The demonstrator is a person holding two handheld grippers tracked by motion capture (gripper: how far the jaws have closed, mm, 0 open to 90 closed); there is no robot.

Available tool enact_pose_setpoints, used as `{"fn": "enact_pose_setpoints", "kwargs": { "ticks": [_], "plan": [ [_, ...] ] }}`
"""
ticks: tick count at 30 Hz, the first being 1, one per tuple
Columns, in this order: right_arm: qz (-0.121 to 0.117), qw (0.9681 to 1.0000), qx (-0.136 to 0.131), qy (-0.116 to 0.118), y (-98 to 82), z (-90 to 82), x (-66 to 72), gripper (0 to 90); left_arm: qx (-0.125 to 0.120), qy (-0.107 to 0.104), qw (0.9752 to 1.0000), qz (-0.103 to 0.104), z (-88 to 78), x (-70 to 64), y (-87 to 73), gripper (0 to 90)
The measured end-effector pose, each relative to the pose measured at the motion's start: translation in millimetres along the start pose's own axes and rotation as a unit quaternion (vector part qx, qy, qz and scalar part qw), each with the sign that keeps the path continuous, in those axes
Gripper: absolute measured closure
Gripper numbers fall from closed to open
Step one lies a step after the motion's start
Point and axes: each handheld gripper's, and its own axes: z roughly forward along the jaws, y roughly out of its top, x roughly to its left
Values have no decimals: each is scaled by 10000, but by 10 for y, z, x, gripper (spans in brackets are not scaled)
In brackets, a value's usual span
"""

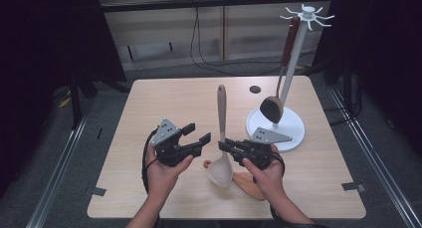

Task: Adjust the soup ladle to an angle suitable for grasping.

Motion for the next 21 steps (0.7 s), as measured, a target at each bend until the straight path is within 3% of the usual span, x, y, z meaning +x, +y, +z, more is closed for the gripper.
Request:
{"fn": "enact_pose_setpoints", "kwargs": {
  "ticks": [10,21],
  "plan": [
    [74,9998,-168,108,103,-270,-162,802,453,39,9988,-179,108,193,-182,170],
    [64,9992,-298,258,234,-451,-241,802,535,133,9982,-223,116,272,-247,103]
  ]
}}
